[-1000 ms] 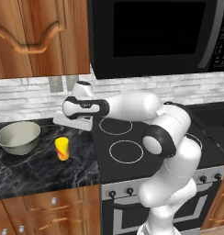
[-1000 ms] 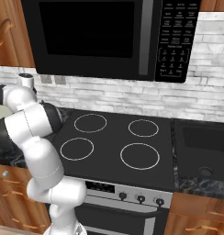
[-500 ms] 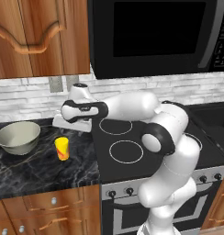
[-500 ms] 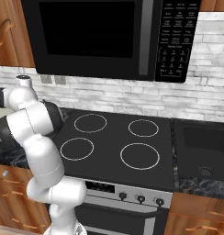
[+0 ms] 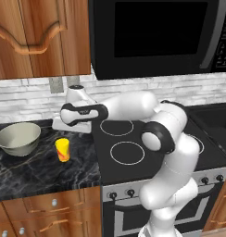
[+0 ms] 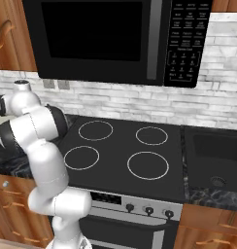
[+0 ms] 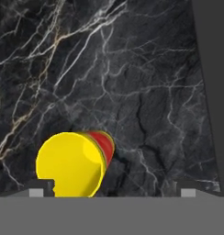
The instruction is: Pick the cup and bowl from the counter and place them on the counter next to the sink.
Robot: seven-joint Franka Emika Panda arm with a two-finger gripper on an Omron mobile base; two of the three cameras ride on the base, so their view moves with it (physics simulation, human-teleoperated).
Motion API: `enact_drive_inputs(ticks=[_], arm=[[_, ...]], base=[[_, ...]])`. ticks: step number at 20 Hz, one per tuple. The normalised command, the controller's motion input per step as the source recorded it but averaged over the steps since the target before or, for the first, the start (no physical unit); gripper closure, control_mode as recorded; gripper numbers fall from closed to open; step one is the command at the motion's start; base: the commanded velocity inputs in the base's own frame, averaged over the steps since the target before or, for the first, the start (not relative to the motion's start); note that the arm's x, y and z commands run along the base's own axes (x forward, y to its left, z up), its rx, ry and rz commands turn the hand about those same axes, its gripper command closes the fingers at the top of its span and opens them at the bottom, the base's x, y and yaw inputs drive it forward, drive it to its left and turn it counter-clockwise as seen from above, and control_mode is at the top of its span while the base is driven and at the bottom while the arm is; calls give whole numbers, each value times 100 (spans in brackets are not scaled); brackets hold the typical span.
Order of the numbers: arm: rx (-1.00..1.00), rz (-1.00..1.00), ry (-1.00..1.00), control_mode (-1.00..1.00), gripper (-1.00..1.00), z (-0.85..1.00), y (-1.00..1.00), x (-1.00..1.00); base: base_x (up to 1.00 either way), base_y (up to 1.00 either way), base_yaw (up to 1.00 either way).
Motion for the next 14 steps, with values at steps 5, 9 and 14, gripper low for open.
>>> enact_drive_inputs(ticks=[5, 9, 14], arm=[[-2, 0, 4, -100, -100, -1, 5, 29], [-2, 0, 5, -100, -100, -9, 6, 33], [-3, 0, 4, -100, -100, -15, 12, 36]], base=[[0, 0, 0], [0, 0, 0], [0, 0, 0]])
